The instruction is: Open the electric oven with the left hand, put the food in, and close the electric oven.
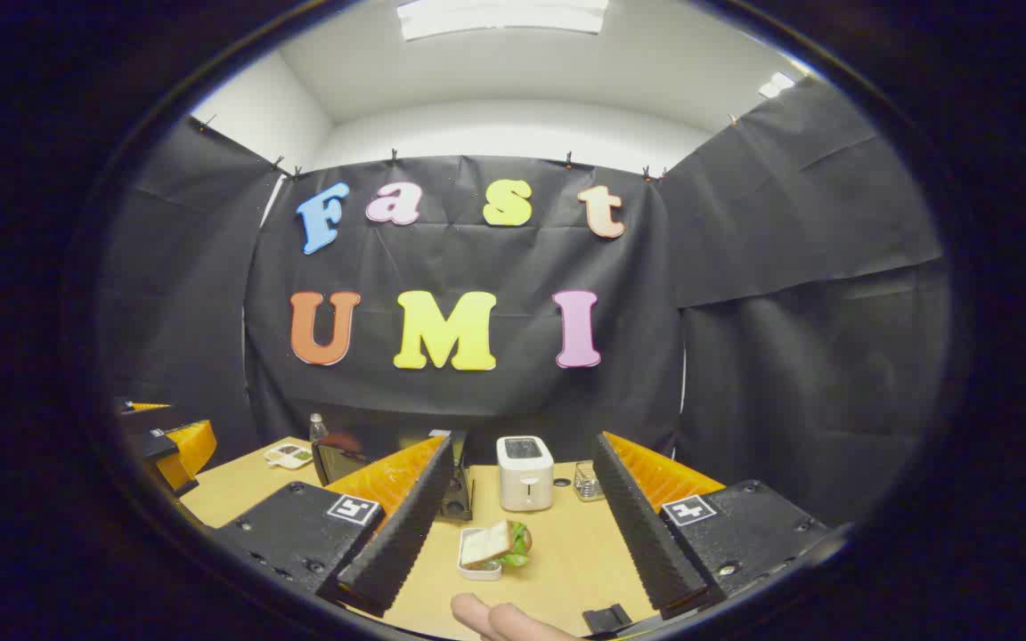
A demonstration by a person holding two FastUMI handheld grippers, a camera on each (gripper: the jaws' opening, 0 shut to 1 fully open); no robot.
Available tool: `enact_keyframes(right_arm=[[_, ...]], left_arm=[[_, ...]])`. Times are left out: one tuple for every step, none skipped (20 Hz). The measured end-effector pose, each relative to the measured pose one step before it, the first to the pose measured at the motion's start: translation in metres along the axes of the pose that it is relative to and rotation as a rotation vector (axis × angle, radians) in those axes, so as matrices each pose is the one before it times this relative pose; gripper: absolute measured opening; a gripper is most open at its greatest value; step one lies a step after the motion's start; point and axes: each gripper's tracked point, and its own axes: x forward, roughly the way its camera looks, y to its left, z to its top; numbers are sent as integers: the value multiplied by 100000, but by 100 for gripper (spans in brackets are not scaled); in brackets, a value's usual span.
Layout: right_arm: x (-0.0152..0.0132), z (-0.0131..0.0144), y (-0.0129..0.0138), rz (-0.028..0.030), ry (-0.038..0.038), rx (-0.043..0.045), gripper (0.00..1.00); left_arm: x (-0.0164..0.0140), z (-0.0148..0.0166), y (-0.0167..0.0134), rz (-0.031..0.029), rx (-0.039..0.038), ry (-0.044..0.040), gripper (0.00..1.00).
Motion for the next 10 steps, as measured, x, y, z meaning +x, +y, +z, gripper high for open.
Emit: enact_keyframes(right_arm=[[17,130,-491,-699,49,408,100],[66,44,-496,-614,-9,398,100],[19,-58,-342,-545,-39,212,94],[68,27,-421,-641,-18,-56,100],[-1,-75,-444,-610,-22,184,100],[81,20,-386,-707,-172,492,100],[40,-144,-324,-613,30,539,94],[135,-78,-210,-62,195,354,100],[-31,-204,-36,46,301,201,100],[29,-30,-192,-97,72,16,94]], left_arm=[[-9,-40,-185,467,433,540,93],[-181,14,38,663,-181,710,93],[-81,112,-86,-89,-284,263,93],[-103,154,-191,-317,-258,-440,94],[7,191,2,-150,-276,-276,94],[-14,77,60,-38,-314,-88,94],[20,8,-16,-330,-298,-127,94],[-42,-24,-60,-200,-420,-73,94],[15,-19,-2,-177,-253,192,94],[-79,17,-159,-484,52,23,94]])
